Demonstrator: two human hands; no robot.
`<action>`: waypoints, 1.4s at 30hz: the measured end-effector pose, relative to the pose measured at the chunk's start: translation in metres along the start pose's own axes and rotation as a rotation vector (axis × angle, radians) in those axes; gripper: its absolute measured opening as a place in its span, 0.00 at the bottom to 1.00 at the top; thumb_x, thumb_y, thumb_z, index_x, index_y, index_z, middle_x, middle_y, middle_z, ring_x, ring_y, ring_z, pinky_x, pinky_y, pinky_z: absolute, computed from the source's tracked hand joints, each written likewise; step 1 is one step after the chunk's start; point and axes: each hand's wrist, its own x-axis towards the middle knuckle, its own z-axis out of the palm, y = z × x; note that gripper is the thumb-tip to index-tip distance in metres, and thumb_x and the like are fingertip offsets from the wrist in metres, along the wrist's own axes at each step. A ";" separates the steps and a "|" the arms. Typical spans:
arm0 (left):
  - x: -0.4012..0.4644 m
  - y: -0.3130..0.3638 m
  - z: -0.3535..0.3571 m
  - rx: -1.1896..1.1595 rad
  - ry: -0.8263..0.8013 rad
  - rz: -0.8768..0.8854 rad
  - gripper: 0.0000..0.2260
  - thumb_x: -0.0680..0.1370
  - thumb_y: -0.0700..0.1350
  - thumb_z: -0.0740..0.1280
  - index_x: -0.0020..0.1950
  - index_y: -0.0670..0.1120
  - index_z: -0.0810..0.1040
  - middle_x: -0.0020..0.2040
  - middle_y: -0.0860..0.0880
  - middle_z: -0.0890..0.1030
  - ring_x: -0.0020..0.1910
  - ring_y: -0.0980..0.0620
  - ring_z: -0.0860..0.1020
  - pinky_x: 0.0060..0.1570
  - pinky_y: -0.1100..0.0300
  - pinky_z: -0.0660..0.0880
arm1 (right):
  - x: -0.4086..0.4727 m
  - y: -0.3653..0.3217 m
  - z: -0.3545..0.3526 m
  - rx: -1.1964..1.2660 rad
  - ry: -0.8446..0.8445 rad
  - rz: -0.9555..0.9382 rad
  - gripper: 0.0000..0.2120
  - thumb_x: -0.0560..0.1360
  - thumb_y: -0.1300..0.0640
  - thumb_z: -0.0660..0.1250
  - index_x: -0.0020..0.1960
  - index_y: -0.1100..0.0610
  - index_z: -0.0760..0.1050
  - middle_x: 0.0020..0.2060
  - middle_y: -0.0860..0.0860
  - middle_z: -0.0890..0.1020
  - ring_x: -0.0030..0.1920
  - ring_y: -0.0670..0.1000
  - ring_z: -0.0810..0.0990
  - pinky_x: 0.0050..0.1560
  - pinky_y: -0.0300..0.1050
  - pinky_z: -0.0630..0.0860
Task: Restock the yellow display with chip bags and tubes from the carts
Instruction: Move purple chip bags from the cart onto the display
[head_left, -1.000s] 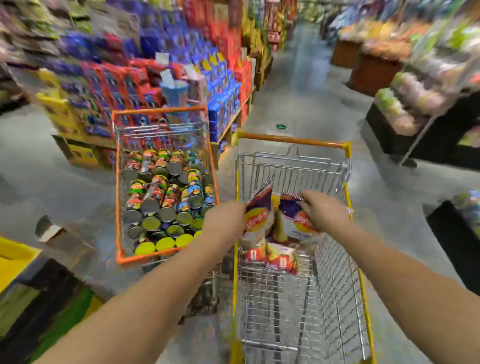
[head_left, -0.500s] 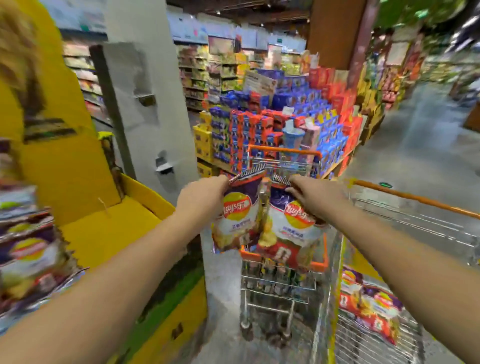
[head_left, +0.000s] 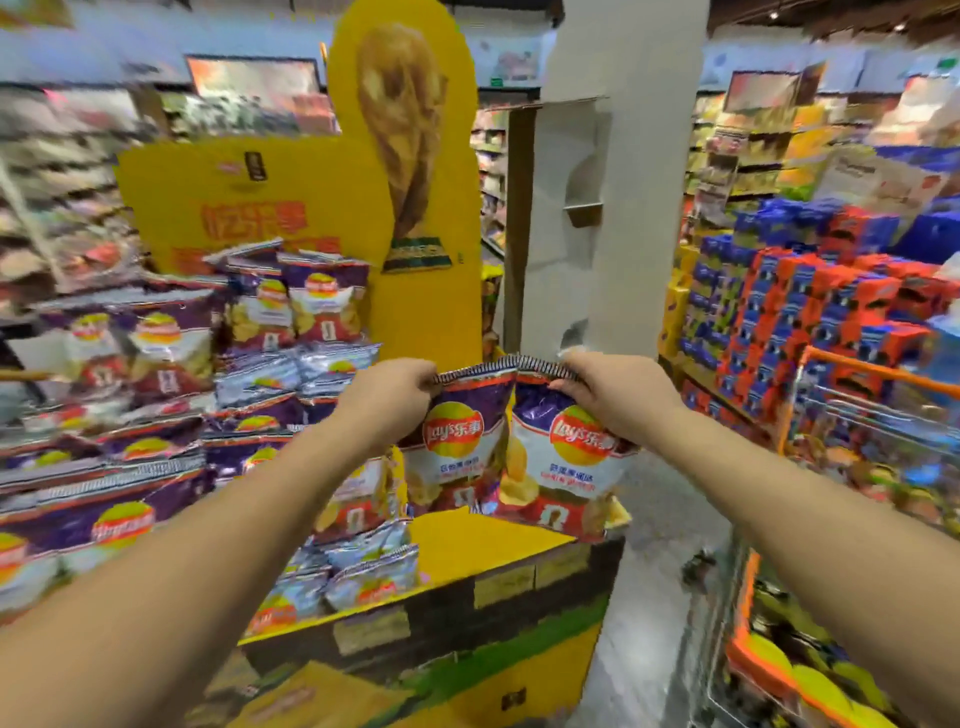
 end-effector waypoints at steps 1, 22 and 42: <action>0.011 -0.013 -0.003 0.000 -0.008 -0.035 0.08 0.82 0.48 0.61 0.50 0.45 0.75 0.44 0.46 0.77 0.45 0.42 0.75 0.34 0.54 0.66 | 0.022 -0.001 0.007 0.029 -0.004 -0.032 0.19 0.80 0.39 0.54 0.57 0.52 0.71 0.49 0.50 0.81 0.49 0.55 0.81 0.36 0.48 0.71; 0.163 -0.243 -0.115 0.311 0.165 -0.480 0.12 0.79 0.39 0.57 0.59 0.46 0.75 0.56 0.40 0.79 0.53 0.38 0.76 0.51 0.49 0.74 | 0.366 -0.096 0.069 0.024 0.021 -0.213 0.13 0.79 0.43 0.62 0.57 0.51 0.76 0.50 0.52 0.82 0.49 0.58 0.80 0.37 0.47 0.76; 0.294 -0.442 -0.045 0.366 0.030 -0.394 0.16 0.78 0.37 0.57 0.62 0.48 0.75 0.59 0.40 0.78 0.60 0.39 0.73 0.55 0.49 0.69 | 0.512 -0.228 0.237 0.423 -0.016 0.147 0.08 0.80 0.50 0.62 0.48 0.54 0.67 0.48 0.54 0.76 0.49 0.62 0.78 0.40 0.51 0.70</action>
